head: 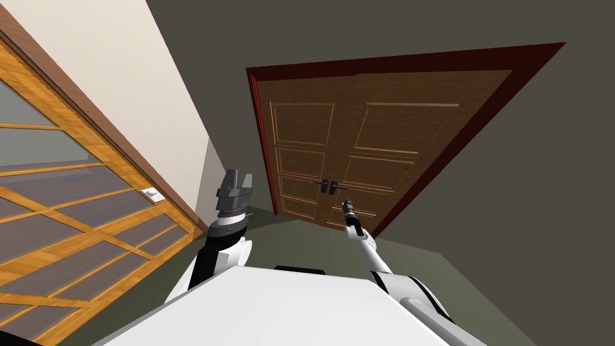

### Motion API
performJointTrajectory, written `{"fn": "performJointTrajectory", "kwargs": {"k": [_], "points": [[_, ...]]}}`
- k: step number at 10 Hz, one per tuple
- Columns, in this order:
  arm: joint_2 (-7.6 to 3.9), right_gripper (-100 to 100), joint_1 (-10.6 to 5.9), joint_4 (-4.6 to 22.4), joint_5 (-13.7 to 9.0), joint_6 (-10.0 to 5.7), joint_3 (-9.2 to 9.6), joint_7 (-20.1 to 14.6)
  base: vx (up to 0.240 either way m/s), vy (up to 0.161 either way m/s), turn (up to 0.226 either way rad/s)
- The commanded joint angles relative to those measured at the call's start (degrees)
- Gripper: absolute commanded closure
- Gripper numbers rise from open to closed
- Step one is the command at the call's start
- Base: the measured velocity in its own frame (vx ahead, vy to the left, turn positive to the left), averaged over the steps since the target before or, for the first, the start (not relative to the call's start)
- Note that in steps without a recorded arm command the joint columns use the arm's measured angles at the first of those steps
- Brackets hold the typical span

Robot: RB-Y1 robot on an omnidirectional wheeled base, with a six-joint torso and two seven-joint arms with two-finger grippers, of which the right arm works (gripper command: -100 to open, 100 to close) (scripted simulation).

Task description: Pull the door open

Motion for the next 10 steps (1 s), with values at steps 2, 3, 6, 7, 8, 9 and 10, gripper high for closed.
{"fn": "performJointTrajectory", "kwargs": {"k": [2, 3, 6, 7, 8, 9, 10], "points": [[-0.68, -100, -2.32, 4.06, -0.46, 0.16, -0.26, -0.56, 0.092, -0.002, 0.027], [-0.88, -100, -3.04, 5.31, -0.6, 0.2, -0.35, -0.71, 0.096, -0.017, 0.024], [-1.6, -100, -5.7, 9.95, -1.13, 0.35, -0.67, -1.28, 0.076, -0.009, 0.023], [-1.85, -100, -6.65, 11.62, -1.32, 0.4, -0.78, -1.48, 0.11, -0.014, 0.037], [-1.98, -100, -7.13, 12.45, -1.41, 0.42, -0.84, -1.58, 0.083, -0.008, 0.018], [-2.17, -100, -7.82, 13.66, -1.55, 0.46, -0.92, -1.73, 0.067, -0.001, 0.016], [-2.37, -100, -8.6, 15.01, -1.7, 0.5, -1.02, -1.89, 0.072, 0.004, 0.021]]}}
